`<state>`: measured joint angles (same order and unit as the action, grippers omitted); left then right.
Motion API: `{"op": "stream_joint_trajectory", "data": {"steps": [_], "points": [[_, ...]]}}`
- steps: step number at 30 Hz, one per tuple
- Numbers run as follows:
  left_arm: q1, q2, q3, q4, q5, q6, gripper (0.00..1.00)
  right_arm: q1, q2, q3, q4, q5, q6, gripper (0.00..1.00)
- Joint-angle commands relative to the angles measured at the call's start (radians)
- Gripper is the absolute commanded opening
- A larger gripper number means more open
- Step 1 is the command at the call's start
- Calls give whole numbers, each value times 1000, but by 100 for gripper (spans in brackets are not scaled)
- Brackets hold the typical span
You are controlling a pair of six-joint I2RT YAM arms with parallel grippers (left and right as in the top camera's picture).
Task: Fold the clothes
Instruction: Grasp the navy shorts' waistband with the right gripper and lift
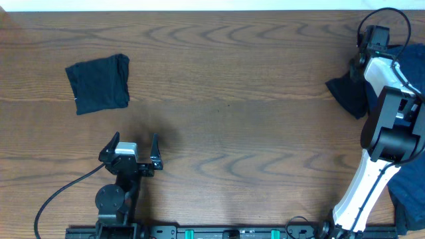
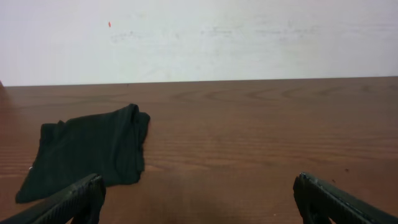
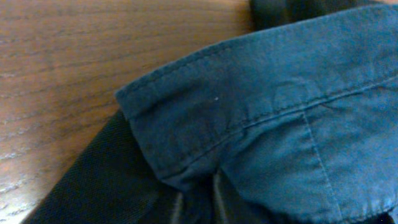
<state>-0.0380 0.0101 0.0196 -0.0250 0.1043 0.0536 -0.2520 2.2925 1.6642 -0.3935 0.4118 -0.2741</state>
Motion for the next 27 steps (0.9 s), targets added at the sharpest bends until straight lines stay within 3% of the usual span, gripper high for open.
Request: {"op": "stream_joint_trajectory", "data": {"steps": [1, 5, 10, 17, 27], "points": [[-5, -6, -16, -34, 16, 10, 98, -1, -11, 18, 10, 45, -3, 8], [-5, -6, -16, -34, 16, 10, 98, 3, -64, 18, 16, 44, 12, 1], [-5, -6, -16, -34, 16, 10, 98, 11, -150, 18, -15, 26, 12, 1], [-5, -6, -16, -34, 16, 10, 98, 55, -292, 17, -111, -146, 27, 1], [-5, -6, -16, -34, 16, 10, 98, 281, -395, 17, -287, -378, 213, 1]]}}
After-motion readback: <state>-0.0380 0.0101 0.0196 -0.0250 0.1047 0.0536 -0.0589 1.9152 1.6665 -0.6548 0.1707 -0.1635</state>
